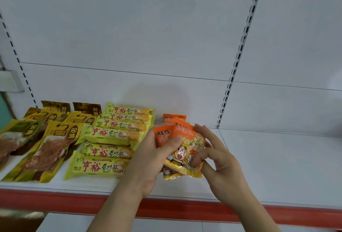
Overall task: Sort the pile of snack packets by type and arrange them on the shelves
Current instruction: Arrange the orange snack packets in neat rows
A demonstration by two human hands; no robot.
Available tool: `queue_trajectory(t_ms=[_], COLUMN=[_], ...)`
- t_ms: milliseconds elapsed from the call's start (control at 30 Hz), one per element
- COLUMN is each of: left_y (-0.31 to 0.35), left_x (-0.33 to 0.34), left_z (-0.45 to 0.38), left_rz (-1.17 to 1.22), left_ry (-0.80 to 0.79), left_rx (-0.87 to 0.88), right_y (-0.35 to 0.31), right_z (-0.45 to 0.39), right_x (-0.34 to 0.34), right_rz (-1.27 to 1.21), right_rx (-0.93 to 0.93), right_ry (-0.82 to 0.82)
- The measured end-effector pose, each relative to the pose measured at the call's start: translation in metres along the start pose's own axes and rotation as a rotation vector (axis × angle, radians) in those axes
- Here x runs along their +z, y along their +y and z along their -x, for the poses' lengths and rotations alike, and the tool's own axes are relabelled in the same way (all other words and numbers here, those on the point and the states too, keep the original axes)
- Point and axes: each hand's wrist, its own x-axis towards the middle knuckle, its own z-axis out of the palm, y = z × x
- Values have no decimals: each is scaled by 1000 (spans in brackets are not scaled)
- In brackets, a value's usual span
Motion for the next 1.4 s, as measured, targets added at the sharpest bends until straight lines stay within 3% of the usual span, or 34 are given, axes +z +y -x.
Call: queue_trajectory(t_ms=[167, 233, 333, 433, 500, 633, 867, 1067, 1233, 1333, 1400], left_y=[-9, -12, -16, -16, -11, -2, -3, -8, -10, -12, -13], left_x=[-4, -6, -4, -11, -22, -37, -34, -32, -28, -24, -21], left_z=[-3, -4, -2, -2, -2, 0, 4, 2, 2, 0, -3], left_rz=[-106, -150, -253, -325, -342, -283, -287, -363, -460, -547, -584], left_ry=[132, 137, 120, 223, 324, 408, 360, 282, 349, 336, 326], left_rx=[109, 143, 141, 141, 156, 158, 133, 105, 185, 229, 237], right_y=[-11, -18, -19, -8, 3, 14, 26, 21, 18, 1, -10], right_z=[6, 3, 0, -8, -14, -22, -19, -14, -11, -9, -5], right_x=[3, 8, 17, 8, 0, 14, 38, 42, 36, 30, 31], right_rz=[-312, -383, -156, 11, 118, 182, 606, 841, 792, 350, 115], right_rx=[166, 250, 257, 300, 372, 388, 239, 236, 229, 227, 239], right_ry=[154, 121, 72, 277, 319, 84, -309, -247, -188, 7, 17])
